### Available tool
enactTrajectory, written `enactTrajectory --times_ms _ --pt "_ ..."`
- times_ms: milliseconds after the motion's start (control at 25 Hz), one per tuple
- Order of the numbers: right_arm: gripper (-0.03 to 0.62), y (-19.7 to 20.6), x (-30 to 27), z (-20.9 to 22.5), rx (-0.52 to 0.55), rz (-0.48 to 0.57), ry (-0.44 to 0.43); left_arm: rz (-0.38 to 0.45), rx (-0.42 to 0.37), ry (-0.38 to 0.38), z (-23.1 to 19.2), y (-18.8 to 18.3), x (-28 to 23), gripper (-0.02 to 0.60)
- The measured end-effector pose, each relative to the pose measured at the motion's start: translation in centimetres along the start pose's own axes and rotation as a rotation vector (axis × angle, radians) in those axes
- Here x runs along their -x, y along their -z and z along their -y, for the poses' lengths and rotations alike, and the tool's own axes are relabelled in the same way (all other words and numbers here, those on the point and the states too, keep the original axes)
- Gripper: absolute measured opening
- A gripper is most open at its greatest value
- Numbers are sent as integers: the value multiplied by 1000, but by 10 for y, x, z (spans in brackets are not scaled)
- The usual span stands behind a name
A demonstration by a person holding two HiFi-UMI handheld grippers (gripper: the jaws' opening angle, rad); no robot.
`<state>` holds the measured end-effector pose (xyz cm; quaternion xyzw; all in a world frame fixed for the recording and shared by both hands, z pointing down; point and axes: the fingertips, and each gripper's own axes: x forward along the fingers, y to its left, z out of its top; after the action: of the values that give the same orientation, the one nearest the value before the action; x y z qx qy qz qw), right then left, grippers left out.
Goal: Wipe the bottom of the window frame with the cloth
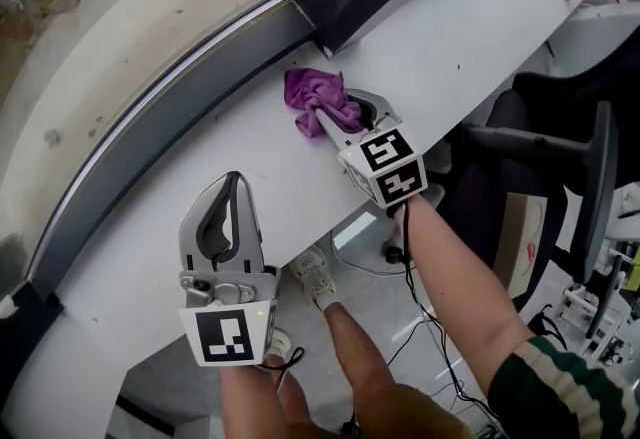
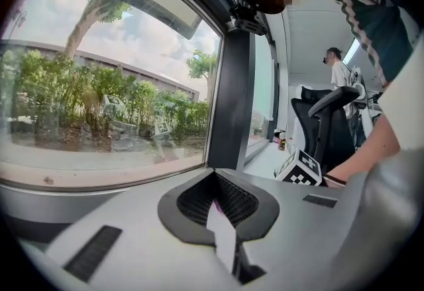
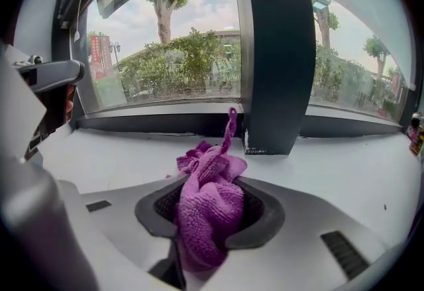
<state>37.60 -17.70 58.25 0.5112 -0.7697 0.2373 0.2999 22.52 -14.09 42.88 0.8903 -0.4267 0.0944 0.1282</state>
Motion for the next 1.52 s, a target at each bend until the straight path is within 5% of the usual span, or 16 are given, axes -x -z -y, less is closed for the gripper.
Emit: enactTrajectory --times_ms 760,1520 --pt "150 43 43 -23 -52 -27 26 -9 18 -29 1 17 31 6" --pt "150 21 4 -239 29 -53 -200 -6 30 -178 -95 19 163 6"
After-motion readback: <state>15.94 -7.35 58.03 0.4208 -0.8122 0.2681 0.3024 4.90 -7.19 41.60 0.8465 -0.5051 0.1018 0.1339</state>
